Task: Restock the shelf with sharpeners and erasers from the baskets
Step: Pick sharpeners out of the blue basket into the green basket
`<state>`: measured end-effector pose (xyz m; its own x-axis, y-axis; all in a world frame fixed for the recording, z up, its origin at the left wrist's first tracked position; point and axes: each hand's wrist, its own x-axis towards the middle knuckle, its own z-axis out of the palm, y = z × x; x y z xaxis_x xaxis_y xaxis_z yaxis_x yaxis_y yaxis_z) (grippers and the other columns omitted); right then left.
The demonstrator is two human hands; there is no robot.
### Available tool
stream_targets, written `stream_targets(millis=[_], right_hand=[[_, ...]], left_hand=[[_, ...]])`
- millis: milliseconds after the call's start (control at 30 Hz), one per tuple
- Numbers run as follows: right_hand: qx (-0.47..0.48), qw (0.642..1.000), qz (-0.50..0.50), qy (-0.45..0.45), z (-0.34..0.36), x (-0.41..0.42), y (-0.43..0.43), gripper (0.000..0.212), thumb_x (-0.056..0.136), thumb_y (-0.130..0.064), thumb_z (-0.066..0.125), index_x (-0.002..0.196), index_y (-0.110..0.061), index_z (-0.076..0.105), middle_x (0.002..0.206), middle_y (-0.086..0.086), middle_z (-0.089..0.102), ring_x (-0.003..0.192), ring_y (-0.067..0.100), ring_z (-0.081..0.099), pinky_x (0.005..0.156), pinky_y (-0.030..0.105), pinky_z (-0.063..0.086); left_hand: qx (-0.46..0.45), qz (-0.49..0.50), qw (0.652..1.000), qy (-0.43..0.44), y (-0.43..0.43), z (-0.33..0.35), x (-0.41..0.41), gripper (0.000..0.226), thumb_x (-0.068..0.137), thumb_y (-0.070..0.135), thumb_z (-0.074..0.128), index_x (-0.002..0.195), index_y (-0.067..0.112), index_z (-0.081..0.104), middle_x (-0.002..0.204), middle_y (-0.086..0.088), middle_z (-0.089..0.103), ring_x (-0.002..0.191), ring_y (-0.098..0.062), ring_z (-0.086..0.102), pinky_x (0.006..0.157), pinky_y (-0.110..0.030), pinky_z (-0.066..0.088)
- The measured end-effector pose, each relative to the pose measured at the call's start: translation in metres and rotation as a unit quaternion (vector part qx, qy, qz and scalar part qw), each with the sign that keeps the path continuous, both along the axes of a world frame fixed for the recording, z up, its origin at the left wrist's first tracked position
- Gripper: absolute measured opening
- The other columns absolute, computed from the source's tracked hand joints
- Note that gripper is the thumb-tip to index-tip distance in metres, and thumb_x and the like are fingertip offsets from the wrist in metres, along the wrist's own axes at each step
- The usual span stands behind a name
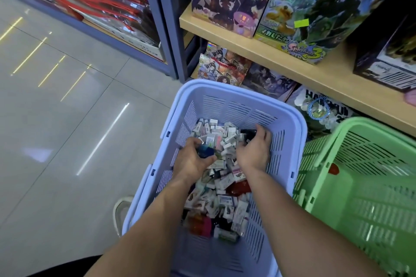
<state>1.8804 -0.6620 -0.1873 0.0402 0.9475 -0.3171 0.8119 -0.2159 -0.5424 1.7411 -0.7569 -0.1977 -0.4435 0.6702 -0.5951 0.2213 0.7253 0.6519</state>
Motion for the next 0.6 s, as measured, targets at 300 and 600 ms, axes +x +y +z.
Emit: stream_targets(millis=[300, 600], right_hand=[[-0.104, 0.993, 0.021, -0.055, -0.018, 0.0, -0.001, 0.059, 0.086, -0.029, 0.078, 0.136, -0.013, 0.05, 0.137, 0.009, 0.034, 0.101, 0.035, 0.063, 0.095, 0.04, 0.053], [-0.106, 0.993, -0.047, 0.032, -0.028, -0.005, 0.008, 0.053, 0.092, -0.023, 0.07, 0.138, -0.03, 0.047, 0.14, 0.008, 0.045, 0.109, 0.037, 0.061, 0.074, 0.028, 0.044]], left_hand=[[0.029, 0.023, 0.999, -0.021, -0.005, -0.003, -0.001, 0.044, 0.08, 0.027, 0.087, 0.11, 0.028, 0.055, 0.101, 0.012, 0.065, 0.091, -0.009, 0.064, 0.082, -0.026, 0.049], [0.008, 0.018, 0.999, -0.027, -0.005, -0.003, -0.003, 0.044, 0.082, 0.026, 0.085, 0.106, 0.026, 0.048, 0.098, 0.011, 0.065, 0.087, -0.008, 0.064, 0.076, -0.027, 0.052]])
